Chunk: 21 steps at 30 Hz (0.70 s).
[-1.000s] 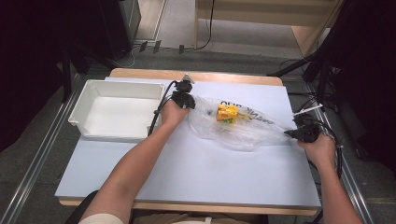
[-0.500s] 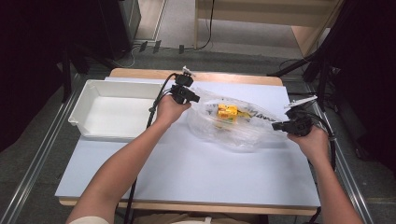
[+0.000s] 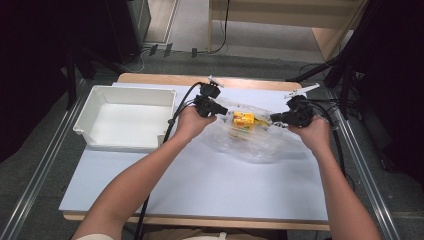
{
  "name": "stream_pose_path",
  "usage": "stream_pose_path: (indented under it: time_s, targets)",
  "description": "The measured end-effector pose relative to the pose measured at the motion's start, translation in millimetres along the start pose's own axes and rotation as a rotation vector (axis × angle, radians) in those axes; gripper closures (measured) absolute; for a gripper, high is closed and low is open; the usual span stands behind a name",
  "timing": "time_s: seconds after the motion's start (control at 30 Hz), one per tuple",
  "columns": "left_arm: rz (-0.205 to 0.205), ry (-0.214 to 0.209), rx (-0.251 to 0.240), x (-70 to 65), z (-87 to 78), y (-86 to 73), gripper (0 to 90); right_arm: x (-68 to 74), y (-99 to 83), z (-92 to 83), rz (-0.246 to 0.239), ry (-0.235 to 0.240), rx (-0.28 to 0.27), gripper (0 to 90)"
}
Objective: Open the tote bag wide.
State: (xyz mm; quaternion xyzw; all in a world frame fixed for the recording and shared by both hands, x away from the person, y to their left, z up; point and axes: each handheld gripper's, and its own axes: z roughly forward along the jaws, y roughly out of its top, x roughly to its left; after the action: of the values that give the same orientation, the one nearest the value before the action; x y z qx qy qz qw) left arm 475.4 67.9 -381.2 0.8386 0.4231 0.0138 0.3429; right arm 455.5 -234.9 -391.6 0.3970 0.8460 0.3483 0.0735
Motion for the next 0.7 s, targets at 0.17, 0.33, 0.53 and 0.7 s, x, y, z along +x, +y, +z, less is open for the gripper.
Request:
stream_pose_path:
  time_s: [0.17,0.33,0.53,0.7]
  targets:
    - [-0.007,-0.001,0.019,-2.7,12.2,-8.1,90.0,-2.9,18.6,20.0,-0.013,0.031,0.002,90.0]
    - [-0.046,-0.012,0.020,0.4,19.2,-21.0,90.0,-3.7,28.2,41.2,-0.020,0.040,0.087,90.0]
    - [-0.068,-0.026,0.020,-0.2,30.2,-39.4,90.0,-12.1,30.6,65.5,-0.009,0.029,0.127,90.0]
    - [-0.067,-0.025,0.025,-2.4,36.3,-58.8,90.0,-21.8,27.3,81.0,0.029,0.023,0.141,90.0]
